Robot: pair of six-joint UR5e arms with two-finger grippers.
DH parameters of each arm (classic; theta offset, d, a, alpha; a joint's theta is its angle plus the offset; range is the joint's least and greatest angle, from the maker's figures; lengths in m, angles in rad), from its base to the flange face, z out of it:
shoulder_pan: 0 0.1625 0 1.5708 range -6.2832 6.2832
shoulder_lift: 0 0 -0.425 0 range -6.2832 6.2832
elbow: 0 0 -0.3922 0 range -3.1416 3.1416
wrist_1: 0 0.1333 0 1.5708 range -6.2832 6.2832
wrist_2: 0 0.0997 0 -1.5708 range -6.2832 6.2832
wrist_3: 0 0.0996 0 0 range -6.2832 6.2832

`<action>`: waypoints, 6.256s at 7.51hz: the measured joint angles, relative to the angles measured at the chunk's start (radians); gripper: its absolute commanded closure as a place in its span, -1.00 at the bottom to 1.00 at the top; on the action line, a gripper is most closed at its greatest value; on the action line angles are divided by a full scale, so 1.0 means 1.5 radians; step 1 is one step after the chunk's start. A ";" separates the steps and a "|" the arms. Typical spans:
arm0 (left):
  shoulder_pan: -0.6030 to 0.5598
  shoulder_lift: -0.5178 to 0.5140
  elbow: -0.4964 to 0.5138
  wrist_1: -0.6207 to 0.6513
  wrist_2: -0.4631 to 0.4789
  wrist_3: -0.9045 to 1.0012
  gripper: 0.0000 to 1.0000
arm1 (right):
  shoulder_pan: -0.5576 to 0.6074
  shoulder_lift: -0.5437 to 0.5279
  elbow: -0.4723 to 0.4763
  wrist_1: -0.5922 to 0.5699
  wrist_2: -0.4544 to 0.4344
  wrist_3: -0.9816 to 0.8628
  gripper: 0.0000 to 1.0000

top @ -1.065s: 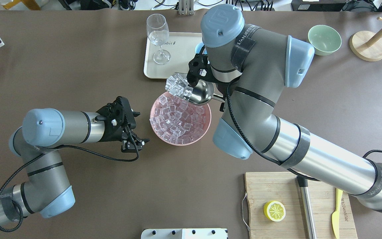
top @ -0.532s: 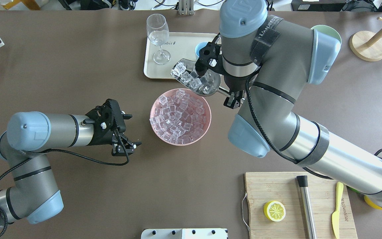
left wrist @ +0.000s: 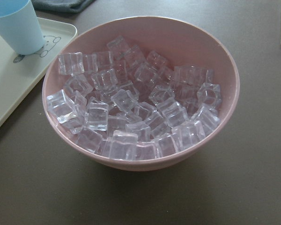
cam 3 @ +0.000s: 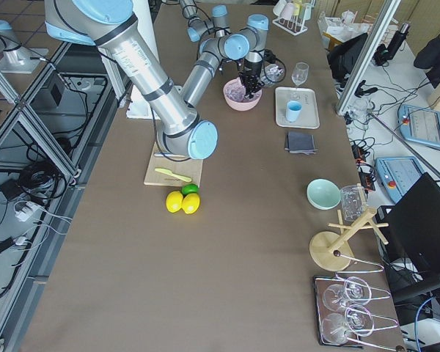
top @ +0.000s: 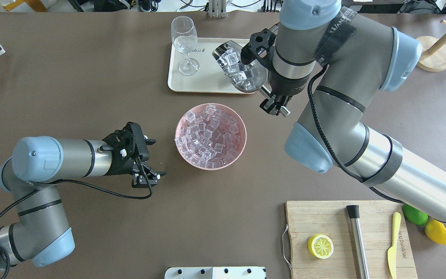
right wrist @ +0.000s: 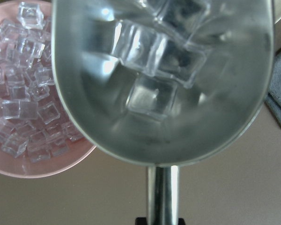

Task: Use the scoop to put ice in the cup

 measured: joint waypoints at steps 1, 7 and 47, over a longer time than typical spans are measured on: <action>0.005 0.000 0.001 0.000 0.003 0.000 -0.97 | 0.004 -0.023 0.000 0.050 0.000 0.061 1.00; -0.004 0.003 -0.043 0.140 -0.005 0.007 -0.97 | 0.029 0.025 -0.086 -0.021 0.050 0.107 1.00; -0.797 0.267 0.172 0.536 -0.331 0.257 -0.97 | 0.054 0.347 -0.531 -0.385 -0.046 -0.237 1.00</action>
